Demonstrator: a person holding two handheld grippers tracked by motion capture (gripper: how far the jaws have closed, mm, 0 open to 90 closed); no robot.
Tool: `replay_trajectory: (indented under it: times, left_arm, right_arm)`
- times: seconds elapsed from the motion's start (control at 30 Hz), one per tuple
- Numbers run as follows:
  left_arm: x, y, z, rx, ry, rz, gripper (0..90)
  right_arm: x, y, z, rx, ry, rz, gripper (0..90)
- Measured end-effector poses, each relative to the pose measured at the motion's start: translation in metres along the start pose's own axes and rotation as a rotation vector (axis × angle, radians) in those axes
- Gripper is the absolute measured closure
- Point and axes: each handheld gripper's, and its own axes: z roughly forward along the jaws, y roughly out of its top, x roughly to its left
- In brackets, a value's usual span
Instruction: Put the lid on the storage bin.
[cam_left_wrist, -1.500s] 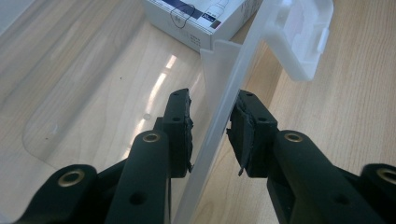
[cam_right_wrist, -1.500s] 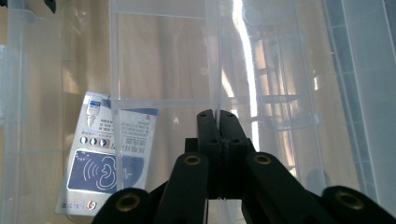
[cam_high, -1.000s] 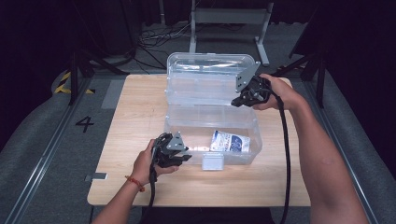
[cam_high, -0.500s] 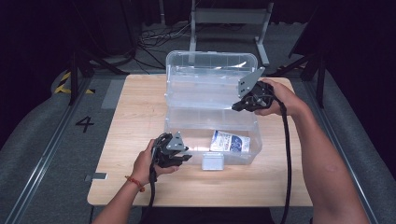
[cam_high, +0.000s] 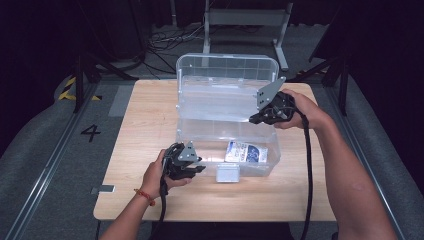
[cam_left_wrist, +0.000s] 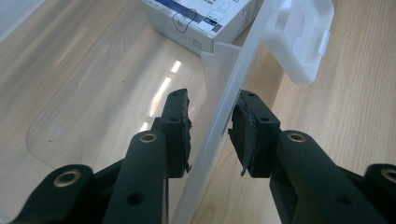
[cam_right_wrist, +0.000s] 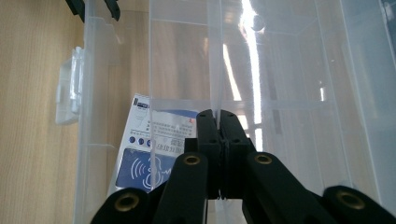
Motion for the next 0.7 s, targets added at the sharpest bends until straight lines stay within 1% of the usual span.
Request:
replay_trajectory:
  times: [0.23,0.43,0.57,0.7]
  left_arm:
    - [-0.001,-0.001,0.0,-0.018,0.01,-0.003,65.9]
    - [-0.002,-0.001,0.001,-0.019,0.012,-0.004,65.6]
    - [-0.002,-0.002,0.001,-0.025,0.016,-0.001,65.2]
    - [-0.003,-0.002,0.001,-0.026,0.019,0.004,64.8]
  right_arm:
    - [0.005,-0.002,0.0,-0.012,-0.001,-0.006,89.1]
    - [0.009,-0.003,0.0,-0.012,-0.003,-0.013,89.4]
    - [0.011,-0.005,0.0,-0.031,0.008,0.0,89.4]
    - [0.013,-0.008,0.0,-0.047,0.009,-0.003,89.2]
